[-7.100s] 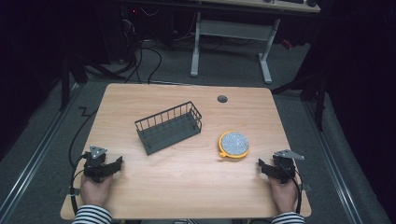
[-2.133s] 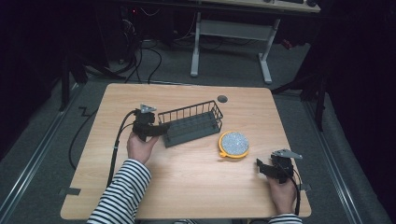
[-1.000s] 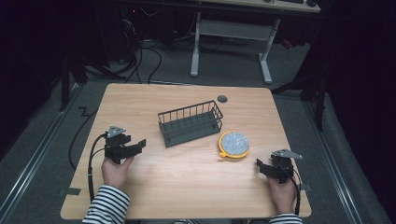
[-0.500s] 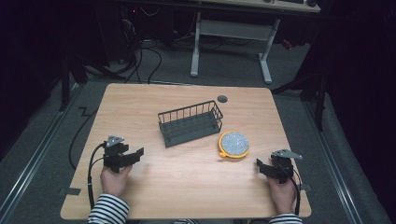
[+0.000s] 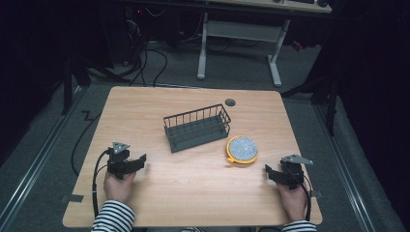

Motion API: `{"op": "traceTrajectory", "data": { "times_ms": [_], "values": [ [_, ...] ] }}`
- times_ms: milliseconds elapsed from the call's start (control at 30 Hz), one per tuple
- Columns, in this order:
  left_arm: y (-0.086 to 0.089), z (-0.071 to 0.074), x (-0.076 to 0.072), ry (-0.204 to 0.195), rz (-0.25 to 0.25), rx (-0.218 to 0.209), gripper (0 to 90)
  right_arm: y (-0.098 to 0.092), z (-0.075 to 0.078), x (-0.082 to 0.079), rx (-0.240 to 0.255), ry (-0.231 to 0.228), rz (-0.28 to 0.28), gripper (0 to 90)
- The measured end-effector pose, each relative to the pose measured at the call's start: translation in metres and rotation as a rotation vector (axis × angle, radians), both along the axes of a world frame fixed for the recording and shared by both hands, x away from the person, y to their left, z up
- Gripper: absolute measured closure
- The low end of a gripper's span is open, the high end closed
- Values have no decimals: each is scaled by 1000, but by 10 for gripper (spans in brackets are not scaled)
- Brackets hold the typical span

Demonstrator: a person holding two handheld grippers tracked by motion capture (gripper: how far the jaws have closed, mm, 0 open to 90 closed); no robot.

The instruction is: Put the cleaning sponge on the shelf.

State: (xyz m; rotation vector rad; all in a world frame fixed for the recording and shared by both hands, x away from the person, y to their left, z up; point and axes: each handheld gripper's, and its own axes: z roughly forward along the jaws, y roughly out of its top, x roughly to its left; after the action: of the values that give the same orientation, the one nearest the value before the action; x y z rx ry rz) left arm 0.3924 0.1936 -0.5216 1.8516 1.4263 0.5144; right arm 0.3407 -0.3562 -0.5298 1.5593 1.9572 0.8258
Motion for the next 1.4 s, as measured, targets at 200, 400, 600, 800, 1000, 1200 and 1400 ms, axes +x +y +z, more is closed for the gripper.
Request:
{"op": "traceTrajectory", "data": {
  "times_ms": [200,400,600,800,1000,1200,1400],
  "values": [
    [-1,-6,7,10,0,39,302,0,0,0,-2,1,2,315],
    [1,-12,10,19,11,68,301,-2,0,-3,2,-1,18,339],
    [0,-15,11,-13,8,99,289,-5,2,-2,14,10,24,354],
    [0,-15,12,-12,5,102,282,-8,4,-5,39,15,17,422],
    [0,-15,12,-12,4,105,277,-9,11,-8,65,-7,20,434],
    [0,-15,12,-13,5,105,276,-4,27,-3,75,19,41,447],
    [-1,-15,12,-13,5,105,275,2,39,6,65,23,55,451]
  ]
}}
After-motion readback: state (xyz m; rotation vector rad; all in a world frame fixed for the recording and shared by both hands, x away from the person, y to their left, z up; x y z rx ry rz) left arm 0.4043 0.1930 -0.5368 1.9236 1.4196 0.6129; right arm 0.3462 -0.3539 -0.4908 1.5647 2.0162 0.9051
